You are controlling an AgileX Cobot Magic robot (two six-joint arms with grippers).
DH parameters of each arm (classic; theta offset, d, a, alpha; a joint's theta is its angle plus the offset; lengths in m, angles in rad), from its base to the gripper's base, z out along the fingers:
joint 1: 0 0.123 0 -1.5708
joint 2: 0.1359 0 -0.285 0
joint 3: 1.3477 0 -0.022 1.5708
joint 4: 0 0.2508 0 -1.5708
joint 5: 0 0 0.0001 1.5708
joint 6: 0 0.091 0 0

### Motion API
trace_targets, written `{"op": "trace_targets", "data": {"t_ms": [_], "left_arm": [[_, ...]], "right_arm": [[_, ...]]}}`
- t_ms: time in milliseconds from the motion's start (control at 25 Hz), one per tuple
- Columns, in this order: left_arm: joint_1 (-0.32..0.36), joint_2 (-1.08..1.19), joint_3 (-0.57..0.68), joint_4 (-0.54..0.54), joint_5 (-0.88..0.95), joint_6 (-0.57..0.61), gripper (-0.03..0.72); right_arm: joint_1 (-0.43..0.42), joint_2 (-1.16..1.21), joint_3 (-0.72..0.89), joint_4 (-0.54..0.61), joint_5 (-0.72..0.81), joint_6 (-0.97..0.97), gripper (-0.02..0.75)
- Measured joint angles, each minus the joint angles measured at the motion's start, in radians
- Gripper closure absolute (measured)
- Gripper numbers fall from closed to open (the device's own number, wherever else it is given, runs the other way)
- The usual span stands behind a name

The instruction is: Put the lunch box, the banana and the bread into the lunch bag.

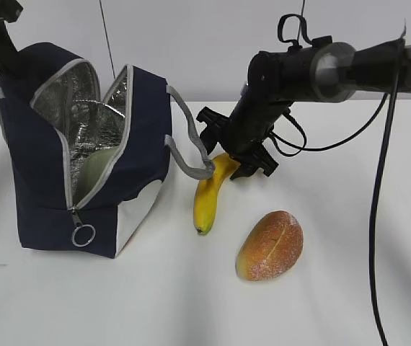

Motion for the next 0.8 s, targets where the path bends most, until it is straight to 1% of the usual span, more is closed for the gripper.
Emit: {"op": "trace_targets", "data": {"t_ms": [240,360,440,520,680,800], "left_arm": [[0.0,0.0,0.0,0.0,0.0,0.0,0.702],[0.0,0.0,0.0,0.0,0.0,0.0,0.702],[0.0,0.0,0.0,0.0,0.0,0.0,0.702],[0.0,0.0,0.0,0.0,0.0,0.0,0.702],[0.0,0.0,0.0,0.0,0.0,0.0,0.702],[0.0,0.0,0.0,0.0,0.0,0.0,0.702]], "right_arm": [[0.0,0.018,0.0,0.009,-0.002,0.001,0.214],[0.0,0.02,0.0,0.011,-0.002,0.002,0.272],[0.0,0.024,-0.002,0.015,-0.004,0.002,0.328],[0.0,0.026,-0.006,0.017,-0.004,-0.007,0.361],[0.0,0.03,-0.04,0.004,0.03,-0.049,0.377],[0.0,0.03,-0.103,-0.061,0.107,-0.066,0.379]]}}
